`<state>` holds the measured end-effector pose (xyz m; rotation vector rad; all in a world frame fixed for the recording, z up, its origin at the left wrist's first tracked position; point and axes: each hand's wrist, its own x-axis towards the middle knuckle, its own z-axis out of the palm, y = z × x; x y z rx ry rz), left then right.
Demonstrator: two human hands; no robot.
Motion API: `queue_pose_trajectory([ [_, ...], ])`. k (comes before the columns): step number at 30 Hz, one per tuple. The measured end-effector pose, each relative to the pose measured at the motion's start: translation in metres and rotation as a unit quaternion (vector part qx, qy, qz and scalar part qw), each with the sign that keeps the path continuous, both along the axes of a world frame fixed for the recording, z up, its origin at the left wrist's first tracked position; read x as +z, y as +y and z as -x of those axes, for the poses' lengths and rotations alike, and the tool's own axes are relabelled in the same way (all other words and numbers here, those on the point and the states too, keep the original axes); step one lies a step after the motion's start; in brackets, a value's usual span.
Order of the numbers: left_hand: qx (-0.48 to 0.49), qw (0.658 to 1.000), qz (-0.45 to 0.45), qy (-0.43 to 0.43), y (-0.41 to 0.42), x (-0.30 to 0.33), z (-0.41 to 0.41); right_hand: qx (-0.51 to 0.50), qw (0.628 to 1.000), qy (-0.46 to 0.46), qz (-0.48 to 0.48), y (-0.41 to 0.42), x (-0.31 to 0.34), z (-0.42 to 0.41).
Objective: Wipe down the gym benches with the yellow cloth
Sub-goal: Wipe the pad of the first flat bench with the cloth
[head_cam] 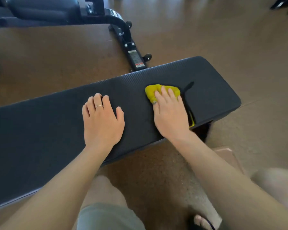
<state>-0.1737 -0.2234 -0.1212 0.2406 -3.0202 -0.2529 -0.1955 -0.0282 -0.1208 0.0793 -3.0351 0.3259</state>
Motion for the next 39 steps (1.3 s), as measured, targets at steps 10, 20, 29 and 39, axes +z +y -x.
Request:
queue_pose_trajectory([
  [10, -0.01, 1.0, -0.007, -0.005, -0.001, 0.004, -0.004, 0.062, 0.998, 0.002, -0.01, 0.043, 0.002, -0.008],
  [20, -0.012, 1.0, 0.008, 0.011, -0.002, 0.001, -0.002, 0.122, 0.992, 0.01, -0.014, -0.035, 0.0, -0.049],
  [29, -0.008, 1.0, -0.006, 0.012, -0.002, 0.002, -0.002, -0.018, 0.999, -0.003, -0.033, 0.03, 0.0, 0.036],
  [39, -0.007, 1.0, -0.004, 0.007, -0.003, 0.001, 0.001, 0.198, 0.979, 0.0, -0.047, 0.017, 0.004, 0.038],
])
